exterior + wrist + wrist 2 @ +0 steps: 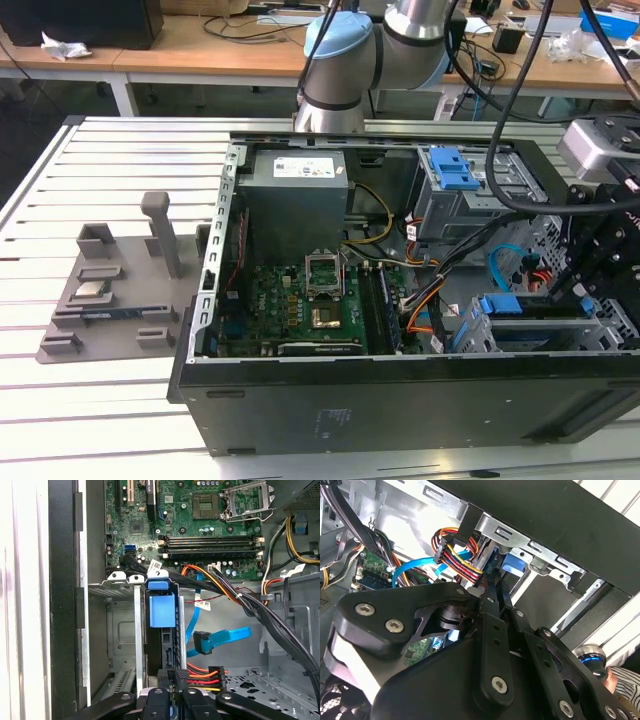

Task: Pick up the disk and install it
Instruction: 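Insert the first disk wire, then insert the second disk wire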

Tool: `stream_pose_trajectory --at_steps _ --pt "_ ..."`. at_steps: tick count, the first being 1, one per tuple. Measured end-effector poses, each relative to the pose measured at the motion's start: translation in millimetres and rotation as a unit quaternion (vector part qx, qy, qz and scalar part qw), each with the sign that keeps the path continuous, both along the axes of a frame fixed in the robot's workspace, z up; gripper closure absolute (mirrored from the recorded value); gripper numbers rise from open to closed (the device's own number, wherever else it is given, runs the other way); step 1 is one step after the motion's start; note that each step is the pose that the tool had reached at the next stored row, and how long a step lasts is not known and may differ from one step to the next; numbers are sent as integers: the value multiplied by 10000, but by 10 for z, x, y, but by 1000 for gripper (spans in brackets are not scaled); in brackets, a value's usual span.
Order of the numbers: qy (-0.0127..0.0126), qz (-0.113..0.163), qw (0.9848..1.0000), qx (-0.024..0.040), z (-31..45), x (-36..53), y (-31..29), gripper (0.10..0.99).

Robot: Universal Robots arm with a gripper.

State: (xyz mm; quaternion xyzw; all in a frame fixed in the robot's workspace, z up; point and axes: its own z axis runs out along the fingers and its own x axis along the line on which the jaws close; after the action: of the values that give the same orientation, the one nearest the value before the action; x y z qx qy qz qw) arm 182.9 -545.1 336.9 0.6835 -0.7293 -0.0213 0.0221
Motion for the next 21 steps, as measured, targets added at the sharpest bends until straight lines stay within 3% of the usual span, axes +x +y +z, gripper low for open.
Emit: stream_pose_trajectory --at_steps 4,5,6,7,9,11,12,13,14,15,16,21 --pt "1 -1 10000 5 -5 -1 -1 910" --pt "0 -1 10000 1 16 -1 -1 847" --pt "0 -1 10000 2 50 -1 2 847" --pt "0 -1 10000 -1 154 -1 23 847" --pt "0 -1 10000 -5 262 -1 62 863" --pt "0 -1 10000 -12 358 -1 80 980" --pt "0 -1 10000 -16 472 -1 90 980" --pt "0 -1 10000 -17 479 0 90 980" --pt "0 -1 10000 -17 487 -1 90 851" --pt "0 -1 10000 -17 486 -9 106 851" --pt "0 -1 10000 -17 482 -28 132 784" --pt "0 0 10000 -18 438 -188 245 784"
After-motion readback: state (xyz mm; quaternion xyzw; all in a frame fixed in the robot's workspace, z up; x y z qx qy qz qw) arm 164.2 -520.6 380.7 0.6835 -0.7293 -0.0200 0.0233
